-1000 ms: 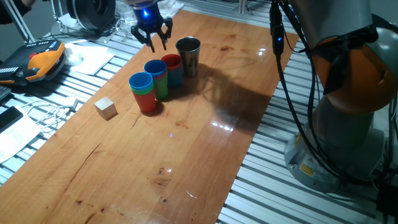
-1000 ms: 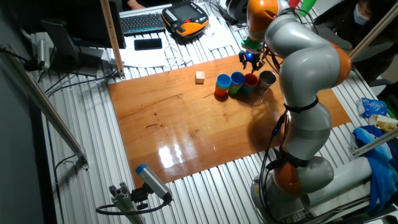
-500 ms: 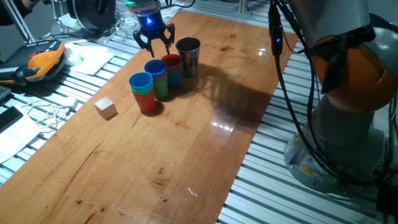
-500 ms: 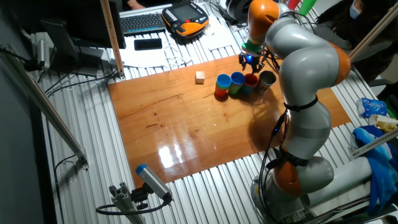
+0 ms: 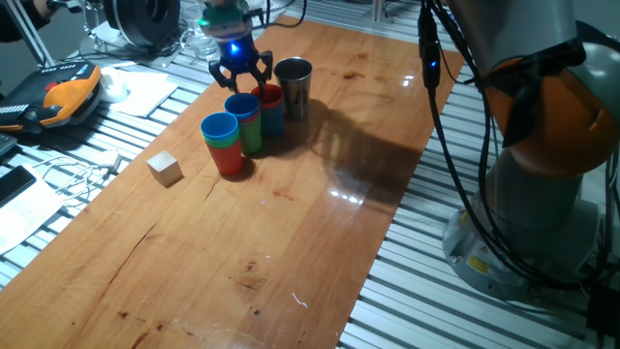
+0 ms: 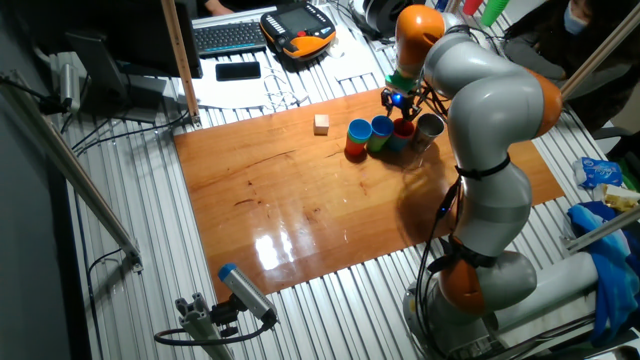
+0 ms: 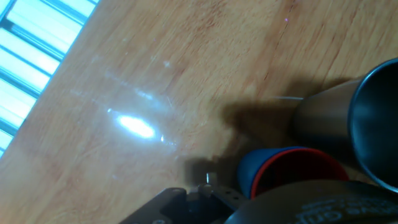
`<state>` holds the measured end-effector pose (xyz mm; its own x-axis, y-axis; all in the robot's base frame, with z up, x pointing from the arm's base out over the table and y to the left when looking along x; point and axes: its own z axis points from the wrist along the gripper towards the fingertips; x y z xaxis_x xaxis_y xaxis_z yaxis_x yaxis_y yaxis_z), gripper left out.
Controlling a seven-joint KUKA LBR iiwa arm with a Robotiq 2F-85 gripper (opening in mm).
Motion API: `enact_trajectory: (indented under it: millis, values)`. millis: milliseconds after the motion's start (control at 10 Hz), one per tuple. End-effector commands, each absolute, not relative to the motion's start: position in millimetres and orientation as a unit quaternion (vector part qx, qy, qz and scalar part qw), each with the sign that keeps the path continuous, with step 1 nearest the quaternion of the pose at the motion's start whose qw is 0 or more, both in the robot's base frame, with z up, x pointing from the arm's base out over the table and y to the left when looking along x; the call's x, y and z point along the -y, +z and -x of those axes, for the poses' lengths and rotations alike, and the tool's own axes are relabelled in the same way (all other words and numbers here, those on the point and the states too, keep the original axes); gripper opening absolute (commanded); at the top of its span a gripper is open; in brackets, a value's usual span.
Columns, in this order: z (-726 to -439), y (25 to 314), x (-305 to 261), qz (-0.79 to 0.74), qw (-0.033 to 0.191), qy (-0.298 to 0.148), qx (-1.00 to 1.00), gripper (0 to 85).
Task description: Stack the cups
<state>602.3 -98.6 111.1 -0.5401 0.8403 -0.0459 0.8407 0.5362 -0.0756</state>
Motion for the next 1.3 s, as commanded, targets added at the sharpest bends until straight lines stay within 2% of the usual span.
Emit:
enact_trajectory:
  millis: [0,200,300,500,600,700,800,1200]
  values:
    - [-601,108,98,-0.479,0.004,-0.044,-0.876,51.0]
    - [-601,108,97,-0.475,0.006,-0.049,-0.879,51.0]
    - [-599,107,99,-0.469,0.011,-0.059,-0.881,34.0]
    - [-597,105,101,-0.459,0.012,-0.062,-0.886,34.0]
    - [-596,105,102,-0.455,0.014,-0.063,-0.888,17.0]
    - [-596,104,102,-0.452,0.018,-0.061,-0.89,17.0]
    - [-596,104,102,-0.447,0.02,-0.058,-0.892,0.0]
    - [-603,118,95,-0.447,0.014,-0.042,-0.893,0.0]
